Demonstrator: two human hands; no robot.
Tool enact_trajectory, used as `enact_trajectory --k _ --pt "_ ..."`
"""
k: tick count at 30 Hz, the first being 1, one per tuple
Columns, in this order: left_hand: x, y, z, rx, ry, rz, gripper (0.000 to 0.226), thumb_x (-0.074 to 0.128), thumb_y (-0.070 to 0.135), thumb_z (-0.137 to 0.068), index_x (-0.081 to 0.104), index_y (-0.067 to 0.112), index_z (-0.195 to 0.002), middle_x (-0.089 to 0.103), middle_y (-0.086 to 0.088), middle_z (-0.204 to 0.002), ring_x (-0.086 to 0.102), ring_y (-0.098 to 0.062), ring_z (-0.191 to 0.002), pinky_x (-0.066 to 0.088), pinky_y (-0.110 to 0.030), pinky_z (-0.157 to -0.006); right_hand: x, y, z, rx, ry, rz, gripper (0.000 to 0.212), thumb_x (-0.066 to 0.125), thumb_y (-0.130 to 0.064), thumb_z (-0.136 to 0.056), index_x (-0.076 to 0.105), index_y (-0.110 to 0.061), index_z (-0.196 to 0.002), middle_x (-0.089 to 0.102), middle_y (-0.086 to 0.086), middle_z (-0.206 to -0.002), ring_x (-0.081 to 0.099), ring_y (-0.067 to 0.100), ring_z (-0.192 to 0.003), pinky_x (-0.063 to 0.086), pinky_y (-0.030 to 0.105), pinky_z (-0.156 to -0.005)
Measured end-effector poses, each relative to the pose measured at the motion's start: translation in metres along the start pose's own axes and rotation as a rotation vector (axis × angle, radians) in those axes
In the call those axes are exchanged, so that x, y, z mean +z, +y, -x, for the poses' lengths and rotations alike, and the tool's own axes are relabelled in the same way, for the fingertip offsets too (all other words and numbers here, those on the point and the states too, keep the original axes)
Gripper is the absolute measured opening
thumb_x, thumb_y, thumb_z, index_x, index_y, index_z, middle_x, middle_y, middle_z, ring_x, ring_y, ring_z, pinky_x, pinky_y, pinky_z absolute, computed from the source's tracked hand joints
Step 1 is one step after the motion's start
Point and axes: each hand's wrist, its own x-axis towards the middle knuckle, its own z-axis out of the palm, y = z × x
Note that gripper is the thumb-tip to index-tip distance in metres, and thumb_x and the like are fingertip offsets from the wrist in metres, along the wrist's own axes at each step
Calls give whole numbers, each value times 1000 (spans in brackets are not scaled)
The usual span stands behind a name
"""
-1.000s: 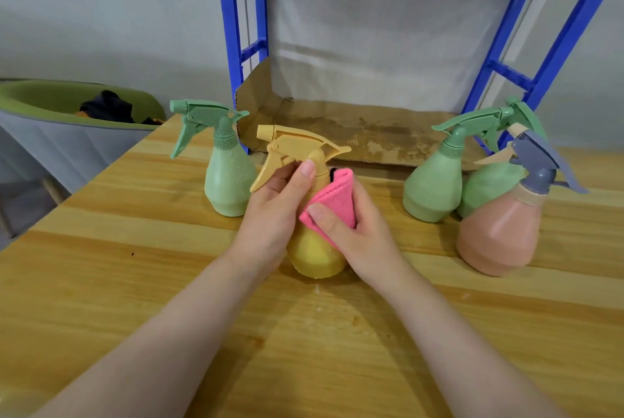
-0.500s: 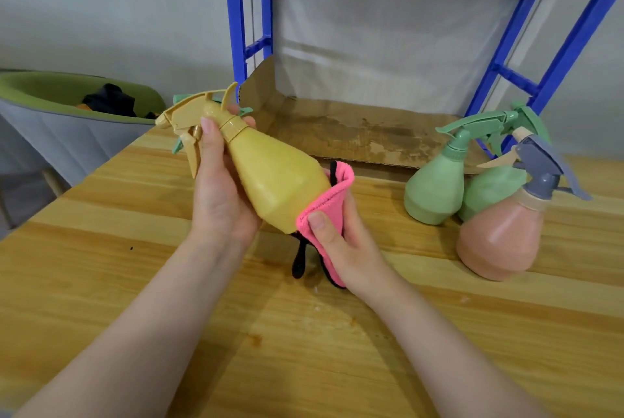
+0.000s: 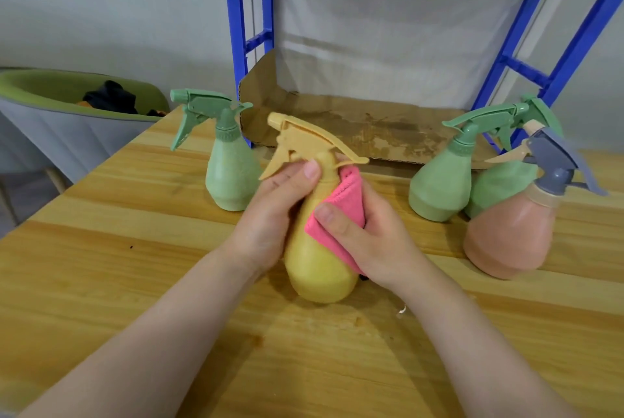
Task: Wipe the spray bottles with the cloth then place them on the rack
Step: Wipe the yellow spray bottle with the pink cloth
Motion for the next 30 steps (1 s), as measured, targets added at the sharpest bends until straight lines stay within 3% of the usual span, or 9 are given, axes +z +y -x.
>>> enact_trajectory --k 2,4,8,12,14,17,20,26,30 --pt "2 -3 1 -63 -42 -6 80 77 54 -72 59 0 -129 60 -26 -130 58 -38 -121 48 -46 -104 -2 -6 0 7 11 10 39 67 -59 -70 60 -45 -106 72 -7 -104 69 15 -97 57 43 -87" --pt "2 -3 1 -79 -47 -15 87 75 56 -75 52 -2 -135 53 -29 -138 49 -43 -130 40 -51 -110 -2 -11 0 1 18 9 47 67 -59 -70 62 -29 -107 72 2 -102 69 20 -95 56 47 -86" --pt "3 -7 -1 -82 -29 -20 69 68 53 -82 56 8 -133 58 -22 -135 54 -37 -127 45 -47 -107 0 -13 0 -21 103 34 30 68 -49 -80 62 -30 -103 72 -4 -102 69 10 -96 56 35 -87" --pt "6 -8 -1 -76 -11 -138 48 55 54 -90 64 23 -125 65 -9 -129 58 -25 -125 41 -48 -110 -2 -14 1 -76 265 217 21 64 -51 -83 55 -33 -90 65 -23 -83 61 0 -76 49 21 -70" --pt "7 -6 -2 -12 15 -165 44 54 51 -88 66 27 -123 65 -3 -130 56 -19 -128 39 -43 -111 -2 -13 1 -115 359 409 21 59 -54 -87 52 -38 -98 62 -28 -86 61 -1 -80 49 22 -70" --pt "12 -7 0 98 2 -198 43 56 35 -95 58 14 -133 65 -3 -130 56 -19 -126 44 -35 -104 1 -6 -1 -186 435 645 46 52 -54 -93 52 -21 -126 63 -12 -111 61 12 -100 52 36 -85" --pt "22 -9 3 153 -39 -181 42 64 14 -91 57 11 -132 68 2 -121 61 -13 -116 48 -26 -97 6 -1 -1 -268 507 764 49 53 -47 -96 49 -12 -131 63 0 -118 58 18 -106 48 37 -93" --pt "19 -9 2 158 -5 -9 51 66 6 -84 57 13 -133 66 0 -126 59 -15 -122 47 -26 -99 12 3 -1 -290 467 815 54 61 -38 -92 48 -7 -134 64 5 -119 59 20 -106 49 36 -94" --pt "16 -6 1 153 48 59 45 66 4 -82 61 12 -126 69 3 -121 62 -13 -116 49 -27 -97 11 3 -2 -181 363 752 59 54 -57 -90 49 -19 -134 62 -8 -119 57 9 -108 50 36 -92"
